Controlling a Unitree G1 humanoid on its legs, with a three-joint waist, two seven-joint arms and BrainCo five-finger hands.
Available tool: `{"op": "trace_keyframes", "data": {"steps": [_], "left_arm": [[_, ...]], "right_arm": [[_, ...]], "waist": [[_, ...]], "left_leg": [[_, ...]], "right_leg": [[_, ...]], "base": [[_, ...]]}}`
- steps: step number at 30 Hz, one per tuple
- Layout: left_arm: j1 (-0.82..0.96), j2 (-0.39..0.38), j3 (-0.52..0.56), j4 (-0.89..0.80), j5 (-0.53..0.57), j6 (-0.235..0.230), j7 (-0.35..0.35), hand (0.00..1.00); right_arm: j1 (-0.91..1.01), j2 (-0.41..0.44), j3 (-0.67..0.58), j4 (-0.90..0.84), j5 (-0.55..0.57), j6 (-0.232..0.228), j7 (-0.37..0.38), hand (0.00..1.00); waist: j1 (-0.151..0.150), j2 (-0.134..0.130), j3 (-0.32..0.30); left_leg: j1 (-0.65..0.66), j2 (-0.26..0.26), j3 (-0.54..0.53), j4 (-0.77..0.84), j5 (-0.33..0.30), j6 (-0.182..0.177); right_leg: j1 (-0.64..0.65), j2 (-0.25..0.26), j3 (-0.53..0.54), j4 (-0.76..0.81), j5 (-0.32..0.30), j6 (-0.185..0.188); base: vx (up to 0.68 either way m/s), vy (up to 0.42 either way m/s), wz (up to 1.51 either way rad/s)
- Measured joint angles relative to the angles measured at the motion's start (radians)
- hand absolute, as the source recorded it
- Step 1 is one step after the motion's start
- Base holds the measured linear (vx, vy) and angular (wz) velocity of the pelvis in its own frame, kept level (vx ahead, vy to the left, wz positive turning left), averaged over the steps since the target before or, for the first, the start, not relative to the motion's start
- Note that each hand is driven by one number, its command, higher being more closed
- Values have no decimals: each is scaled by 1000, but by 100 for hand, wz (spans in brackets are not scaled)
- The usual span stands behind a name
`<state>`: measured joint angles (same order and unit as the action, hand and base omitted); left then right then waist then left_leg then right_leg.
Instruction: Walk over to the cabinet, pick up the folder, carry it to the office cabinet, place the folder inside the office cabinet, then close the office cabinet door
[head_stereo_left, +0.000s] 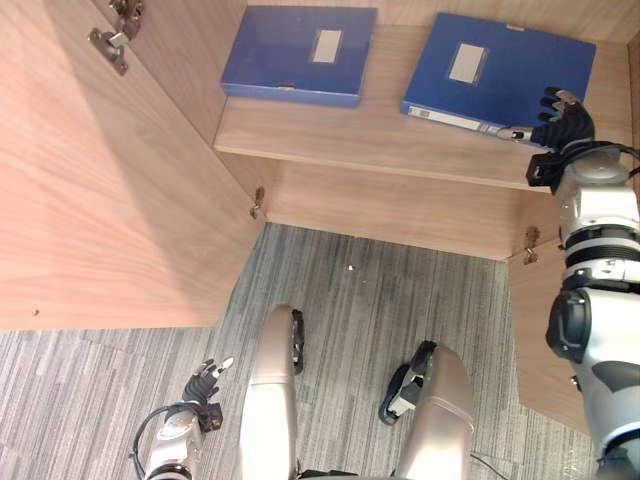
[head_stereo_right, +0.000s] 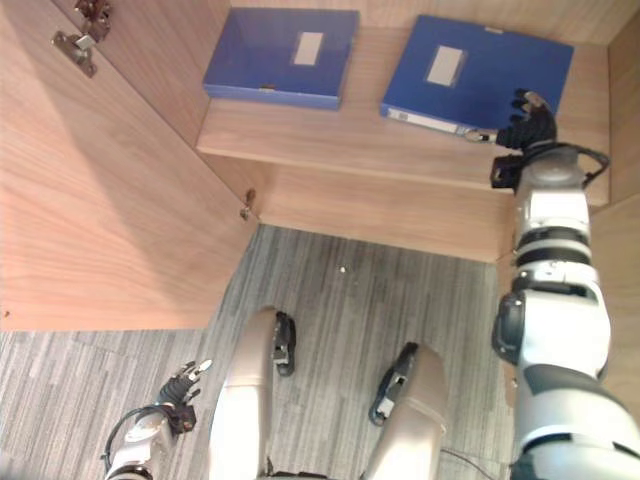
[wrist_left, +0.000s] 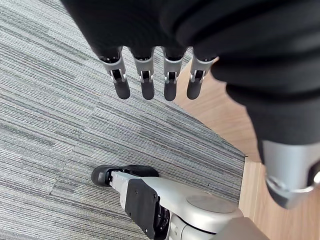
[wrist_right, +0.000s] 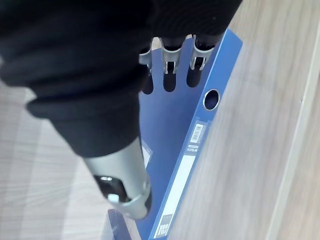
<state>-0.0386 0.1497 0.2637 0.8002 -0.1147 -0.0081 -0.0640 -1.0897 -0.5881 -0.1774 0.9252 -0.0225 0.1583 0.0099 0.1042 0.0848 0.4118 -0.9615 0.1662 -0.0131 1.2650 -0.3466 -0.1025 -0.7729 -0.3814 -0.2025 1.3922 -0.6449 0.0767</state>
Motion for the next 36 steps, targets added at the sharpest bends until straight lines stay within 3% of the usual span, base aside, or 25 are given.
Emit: {"op": "trace_keyframes", "data": {"steps": [4, 7, 9, 10, 12, 14, 18, 19, 22, 28, 29, 31, 33, 34, 36], "left_arm": [[7, -23, 0, 13, 5, 0, 21, 0], [19, -33, -17, 18, 5, -8, 39, 0], [37, -29, -20, 37, 9, -12, 64, 0], [45, -33, -22, 37, 9, -13, 71, 0], [51, -34, -24, 84, 31, -20, 99, 0], [51, -49, -29, 128, 60, -19, 120, 0], [17, -111, -79, 207, 112, -8, 151, 0], [1, -114, -101, 216, 119, -4, 151, 0], [-47, -106, -192, 219, 148, -1, 153, 0], [-85, -89, -406, 218, 189, -9, 157, 0], [-84, -100, -412, 219, 186, -14, 157, 0], [-68, -109, -409, 231, 182, -20, 157, 0], [-19, -113, -345, 253, 157, -21, 159, 0], [-5, -114, -323, 263, 151, -19, 159, 0], [25, -110, -220, 267, 118, -19, 170, 0]], "right_arm": [[134, 146, 6, -80, 7, -11, -39, 0], [320, 302, 27, -148, 43, -37, -63, 0], [498, 455, 79, -171, 44, -47, -90, 0], [539, 490, 97, -171, 44, -48, -93, 0], [708, 614, 142, -130, 43, -58, -92, 0], [796, 669, 146, -32, 43, -62, -86, 0], [897, 652, 105, 128, 54, -77, -70, 0], [917, 650, 70, 148, 61, -85, -70, 0], [991, 648, -33, 189, 81, -97, -71, 0], [1043, 628, -79, 186, 85, -113, -71, 0], [1049, 621, -90, 187, 85, -114, -71, 0], [1057, 613, -121, 189, 86, -116, -72, 0], [1061, 597, -184, 187, 96, -125, -79, 0], [1068, 591, -198, 187, 102, -125, -83, 0], [1110, 585, -262, 189, 133, -125, -97, 0]], "waist": [[-5, -23, -9], [-12, -63, -30], [-23, -90, -48], [-26, -95, -58], [-43, -111, -123], [-60, -119, -187], [-119, -114, -277], [-125, -118, -293], [-149, -137, -319], [-174, -124, -349], [-178, -124, -349], [-179, -116, -338], [-175, -78, -311], [-172, -69, -304], [-164, -66, -295]], "left_leg": [[128, 30, 28, -103, 11, -5], [263, 60, 73, -274, 59, -5], [411, 84, 128, -455, 115, -9], [443, 89, 144, -499, 130, -11], [567, 91, 200, -705, 207, -20], [669, 72, 239, -894, 287, -28], [880, 24, 285, -1282, 461, -33], [900, 24, 292, -1316, 474, -32], [934, 14, 306, -1338, 475, -32], [1000, 13, 350, -1349, 473, -33], [1011, 17, 353, -1333, 469, -35], [996, 43, 358, -1214, 399, -40], [932, 144, 365, -933, 251, -39], [923, 168, 363, -880, 234, -36], [868, 200, 343, -737, 238, 5]], "right_leg": [[107, 37, -10, -120, 43, 5], [219, 78, -29, -299, 119, -9], [338, 125, -41, -493, 202, -11], [361, 139, -41, -541, 223, -12], [452, 180, -42, -743, 312, -10], [525, 205, -46, -904, 387, -3], [687, 248, -68, -1203, 522, 15], [713, 261, -68, -1261, 550, 19], [774, 269, -63, -1360, 597, 19], [809, 276, -15, -1371, 609, 15], [824, 279, -10, -1369, 610, 14], [834, 288, 13, -1349, 604, 6], [829, 328, 65, -1272, 548, -23], [828, 340, 80, -1255, 537, -27], [798, 349, 119, -1198, 519, -38]], "base": [[80, -10, -24], [116, 16, -32], [146, 19, -44], [153, 19, -49], [160, 1, -40], [199, -23, -24], [188, 19, -6], [131, 71, -15], [51, 54, -12], [-27, 13, -22], [-105, -31, -14], [-131, -59, -29], [-139, -55, -58], [-138, -2, -51], [-124, -12, -46]]}}
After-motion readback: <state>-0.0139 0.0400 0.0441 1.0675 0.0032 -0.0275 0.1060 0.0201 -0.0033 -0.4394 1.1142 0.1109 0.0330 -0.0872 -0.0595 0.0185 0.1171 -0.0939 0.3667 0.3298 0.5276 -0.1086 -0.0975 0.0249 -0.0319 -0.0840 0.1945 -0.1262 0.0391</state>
